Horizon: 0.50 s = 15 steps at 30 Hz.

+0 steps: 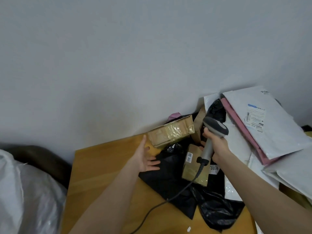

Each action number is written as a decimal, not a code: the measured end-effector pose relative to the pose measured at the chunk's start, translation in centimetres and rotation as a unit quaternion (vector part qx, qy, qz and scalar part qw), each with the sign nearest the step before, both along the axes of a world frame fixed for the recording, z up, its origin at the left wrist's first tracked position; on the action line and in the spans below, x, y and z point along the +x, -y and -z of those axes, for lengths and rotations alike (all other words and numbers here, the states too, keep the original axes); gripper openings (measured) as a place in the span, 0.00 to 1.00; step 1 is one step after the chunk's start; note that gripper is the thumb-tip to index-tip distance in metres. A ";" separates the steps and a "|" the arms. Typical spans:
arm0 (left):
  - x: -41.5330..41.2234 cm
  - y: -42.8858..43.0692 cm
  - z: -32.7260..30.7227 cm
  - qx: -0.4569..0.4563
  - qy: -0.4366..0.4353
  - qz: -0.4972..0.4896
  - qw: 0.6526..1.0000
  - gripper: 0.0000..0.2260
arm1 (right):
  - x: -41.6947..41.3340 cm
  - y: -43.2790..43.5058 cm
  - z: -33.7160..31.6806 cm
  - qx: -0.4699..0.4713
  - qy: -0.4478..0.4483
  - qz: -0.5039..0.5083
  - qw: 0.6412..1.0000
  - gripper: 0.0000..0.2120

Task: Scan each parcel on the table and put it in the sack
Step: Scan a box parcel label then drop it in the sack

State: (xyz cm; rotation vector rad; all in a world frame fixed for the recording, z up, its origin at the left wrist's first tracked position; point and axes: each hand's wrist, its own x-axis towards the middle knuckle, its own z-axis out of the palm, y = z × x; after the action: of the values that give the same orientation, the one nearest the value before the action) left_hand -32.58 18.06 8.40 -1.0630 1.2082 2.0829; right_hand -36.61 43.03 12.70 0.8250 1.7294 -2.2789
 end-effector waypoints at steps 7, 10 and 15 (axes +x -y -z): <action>-2.6 -0.7 -1.1 -0.125 -0.095 -0.085 0.984 0.29 | 0.4 -0.8 0.6 0.004 -0.007 -0.003 1.000 0.20; -1.5 0.0 -0.8 -0.136 -0.074 0.019 0.988 0.24 | 0.6 -1.5 0.8 0.005 0.005 0.004 1.000 0.19; 1.6 -2.1 1.9 -0.108 -0.014 0.051 0.993 0.35 | 1.7 -2.9 1.9 0.039 0.046 -0.013 0.998 0.14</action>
State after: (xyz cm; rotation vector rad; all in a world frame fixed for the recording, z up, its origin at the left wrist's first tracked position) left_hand -30.98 20.16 6.53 -1.0444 1.4966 1.9281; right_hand -34.94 45.95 10.84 0.9018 1.7869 -2.1353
